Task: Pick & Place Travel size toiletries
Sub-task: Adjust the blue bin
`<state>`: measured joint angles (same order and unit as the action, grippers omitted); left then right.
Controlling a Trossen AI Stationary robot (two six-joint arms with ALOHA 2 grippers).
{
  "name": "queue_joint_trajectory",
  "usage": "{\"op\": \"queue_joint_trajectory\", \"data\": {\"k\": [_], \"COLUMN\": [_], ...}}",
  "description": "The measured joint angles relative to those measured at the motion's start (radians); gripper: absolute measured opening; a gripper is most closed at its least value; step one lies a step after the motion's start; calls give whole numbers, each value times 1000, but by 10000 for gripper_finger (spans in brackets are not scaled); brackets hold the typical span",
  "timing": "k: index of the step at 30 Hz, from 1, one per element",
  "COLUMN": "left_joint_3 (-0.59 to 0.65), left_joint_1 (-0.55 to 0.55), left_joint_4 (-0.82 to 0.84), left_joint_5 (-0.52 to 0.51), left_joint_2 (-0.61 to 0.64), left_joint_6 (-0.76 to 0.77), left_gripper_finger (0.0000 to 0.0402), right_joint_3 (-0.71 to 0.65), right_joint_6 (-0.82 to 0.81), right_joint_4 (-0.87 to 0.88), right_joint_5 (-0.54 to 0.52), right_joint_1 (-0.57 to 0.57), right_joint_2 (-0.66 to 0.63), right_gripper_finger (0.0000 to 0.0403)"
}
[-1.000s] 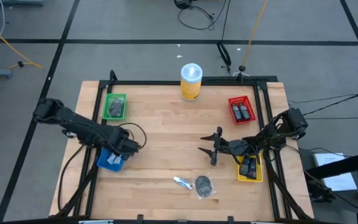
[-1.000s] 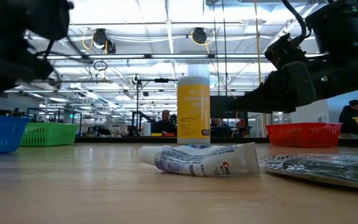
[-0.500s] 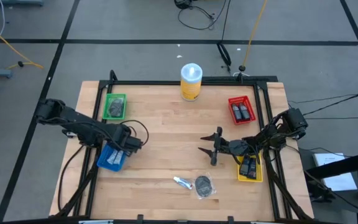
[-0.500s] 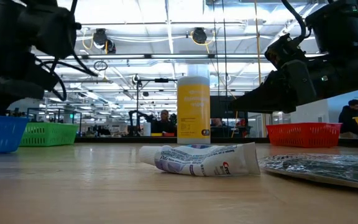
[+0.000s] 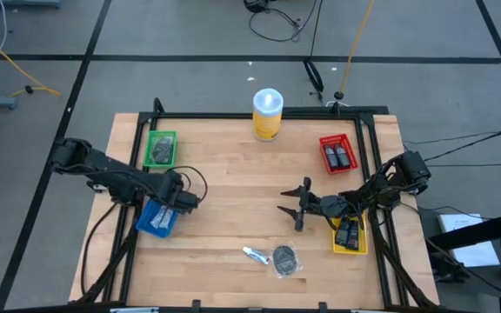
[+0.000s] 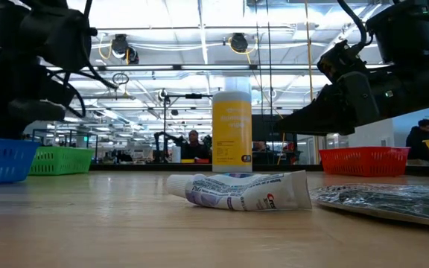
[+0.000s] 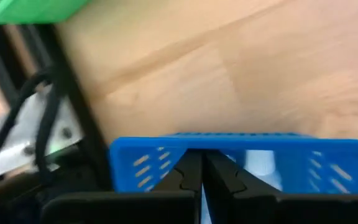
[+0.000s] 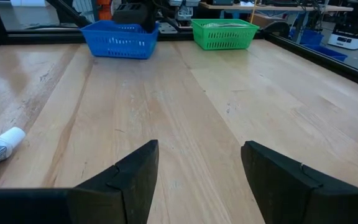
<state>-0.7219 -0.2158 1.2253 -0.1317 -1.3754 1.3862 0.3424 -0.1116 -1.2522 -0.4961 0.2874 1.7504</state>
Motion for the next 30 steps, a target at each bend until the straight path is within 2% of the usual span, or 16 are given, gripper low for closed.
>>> {"op": "queue_joint_trajectory", "data": {"k": [4, 11, 21, 23, 26, 28, 30], "left_joint_3": [0, 29, 26, 6, -64, -127, -170], "left_joint_1": [-2, 30, 31, 31, 19, 2, -20], "left_joint_4": [-60, -54, -55, -32, 91, 163, 144], "left_joint_5": [-15, -74, -60, -37, -36, -79, -162], "left_joint_2": [0, 0, 0, 0, 1, 2, 3], "left_joint_6": [-32, -30, -46, -61, -56, -37, -39], "left_gripper_finger": [4, 5, 2, 4, 1, 2, 6], "right_joint_3": [0, 0, 0, 0, 0, 0, 0], "right_joint_6": [0, 0, 0, 0, 0, 0, 0], "right_joint_4": [0, 0, 0, 0, 0, 0, -1], "right_joint_5": [0, 0, 0, 0, 0, 0, 0], "right_joint_1": [0, 0, 0, 0, 0, 0, 0], "right_joint_2": [0, 0, 0, 0, 0, 0, 0], "right_gripper_finger": [222, 222, 222, 222, 222, 222, 222]}}
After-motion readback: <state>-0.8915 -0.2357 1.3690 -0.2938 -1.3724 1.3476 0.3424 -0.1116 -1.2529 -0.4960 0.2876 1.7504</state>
